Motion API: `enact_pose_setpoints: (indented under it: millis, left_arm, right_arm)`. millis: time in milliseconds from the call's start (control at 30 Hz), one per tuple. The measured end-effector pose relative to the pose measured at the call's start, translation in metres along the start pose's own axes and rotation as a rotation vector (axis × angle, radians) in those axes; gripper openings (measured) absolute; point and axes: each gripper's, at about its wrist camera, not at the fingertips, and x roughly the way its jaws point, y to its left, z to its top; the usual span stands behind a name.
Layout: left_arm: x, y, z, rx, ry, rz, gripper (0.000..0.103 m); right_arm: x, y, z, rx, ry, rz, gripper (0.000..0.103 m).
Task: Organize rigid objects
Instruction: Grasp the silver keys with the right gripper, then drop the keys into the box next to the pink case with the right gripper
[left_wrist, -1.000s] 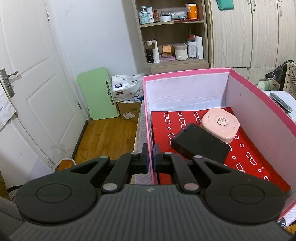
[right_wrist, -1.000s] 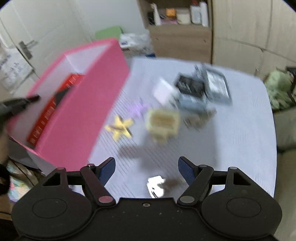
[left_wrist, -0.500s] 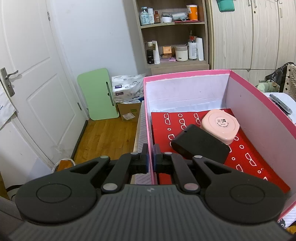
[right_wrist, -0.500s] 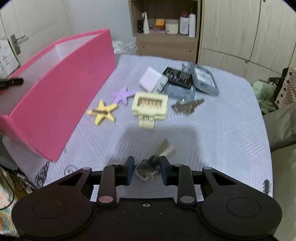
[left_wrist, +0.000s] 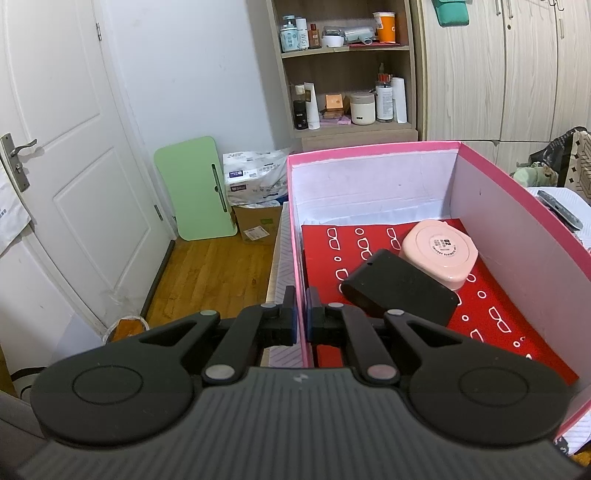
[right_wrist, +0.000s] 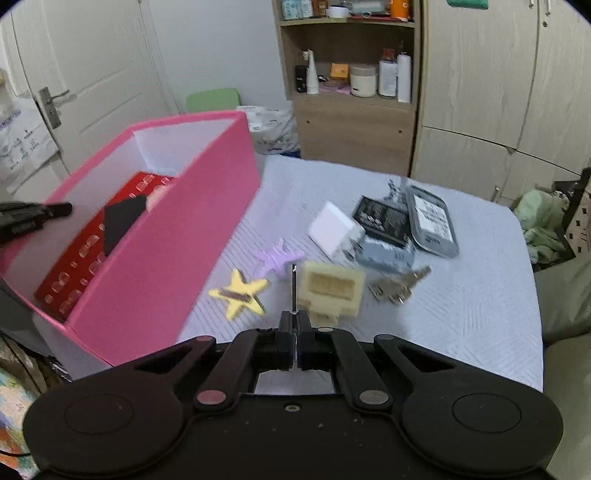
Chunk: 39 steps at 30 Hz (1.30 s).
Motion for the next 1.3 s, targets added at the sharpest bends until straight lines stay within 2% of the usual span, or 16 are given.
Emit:
enact_pose_setpoints:
  millis: [233, 333, 400, 533, 833, 1033, 1133, 1300]
  left_arm:
    - [-0.001, 0.002, 0.000, -0.001, -0.002, -0.003, 0.004]
    - [-0.001, 0.002, 0.000, -0.005, -0.004, -0.006, 0.004]
    - [-0.001, 0.002, 0.000, -0.005, -0.005, -0.005, 0.004]
    - [-0.001, 0.002, 0.000, -0.005, -0.005, -0.005, 0.004]
    - [-0.001, 0.003, 0.000, -0.009, -0.006, -0.008, 0.004]
    - [-0.001, 0.003, 0.001, -0.011, -0.003, -0.008, 0.004]
    - [0.000, 0.003, 0.001, -0.008, 0.005, -0.009, 0.004]
    - [0.004, 0.004, 0.005, -0.006, 0.048, -0.023, 0.004]
  right_arm:
    - [-0.048, 0.034, 0.047, -0.114, -0.141, 0.029, 0.004]
    - [-0.072, 0.057, 0.075, -0.186, -0.212, 0.076, 0.004]
    - [-0.079, 0.072, 0.088, -0.226, -0.228, 0.123, 0.004]
    - [-0.064, 0.096, 0.111, -0.256, -0.160, 0.234, 0.004]
    - [0.042, 0.136, 0.135, -0.202, 0.075, 0.397, 0.004]
    - [0.109, 0.163, 0.150, -0.139, 0.176, 0.430, 0.004]
    - [0.134, 0.169, 0.156, -0.113, 0.177, 0.418, 0.010]
    - [0.135, 0.156, 0.156, -0.065, 0.169, 0.409, 0.019]
